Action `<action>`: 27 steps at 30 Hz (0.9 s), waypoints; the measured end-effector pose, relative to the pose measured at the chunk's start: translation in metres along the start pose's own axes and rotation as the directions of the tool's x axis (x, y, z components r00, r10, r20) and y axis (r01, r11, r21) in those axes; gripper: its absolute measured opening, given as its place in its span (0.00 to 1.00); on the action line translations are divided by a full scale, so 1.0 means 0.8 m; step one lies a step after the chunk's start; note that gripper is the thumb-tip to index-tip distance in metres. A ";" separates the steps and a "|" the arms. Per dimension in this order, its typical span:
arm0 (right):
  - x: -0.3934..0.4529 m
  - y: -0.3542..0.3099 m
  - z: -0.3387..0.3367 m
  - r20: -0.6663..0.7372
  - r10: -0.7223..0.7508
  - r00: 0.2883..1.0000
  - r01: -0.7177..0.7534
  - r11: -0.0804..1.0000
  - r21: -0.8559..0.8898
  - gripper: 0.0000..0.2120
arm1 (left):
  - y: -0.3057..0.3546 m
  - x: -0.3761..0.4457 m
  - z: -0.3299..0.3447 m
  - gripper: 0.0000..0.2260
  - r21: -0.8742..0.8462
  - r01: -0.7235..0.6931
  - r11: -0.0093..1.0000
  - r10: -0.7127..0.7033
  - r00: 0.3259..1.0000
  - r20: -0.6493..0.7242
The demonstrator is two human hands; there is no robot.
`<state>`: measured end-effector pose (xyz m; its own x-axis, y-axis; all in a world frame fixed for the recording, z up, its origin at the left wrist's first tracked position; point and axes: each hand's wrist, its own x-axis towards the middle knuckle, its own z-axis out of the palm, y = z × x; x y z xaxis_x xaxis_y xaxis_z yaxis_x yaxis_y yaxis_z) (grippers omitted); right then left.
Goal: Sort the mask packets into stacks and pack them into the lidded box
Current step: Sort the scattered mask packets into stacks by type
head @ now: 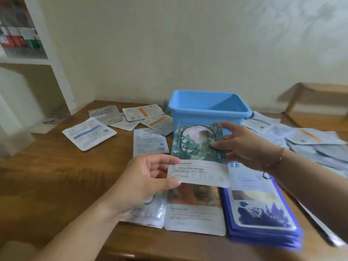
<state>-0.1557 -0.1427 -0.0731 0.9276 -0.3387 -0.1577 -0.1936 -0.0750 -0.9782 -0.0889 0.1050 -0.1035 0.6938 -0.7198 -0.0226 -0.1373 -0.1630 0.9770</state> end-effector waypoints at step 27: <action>-0.016 0.045 0.041 0.282 -0.292 0.914 0.371 0.316 -0.873 0.36 | -0.035 -0.031 -0.042 0.36 0.858 -0.359 0.367 0.146 0.933 0.328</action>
<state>-0.1641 -0.1099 -0.1109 0.9943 -0.0233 0.1038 0.0034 -0.9683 -0.2497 -0.0785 0.1499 -0.1230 0.3955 -0.9170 0.0521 -0.9063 -0.3804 0.1845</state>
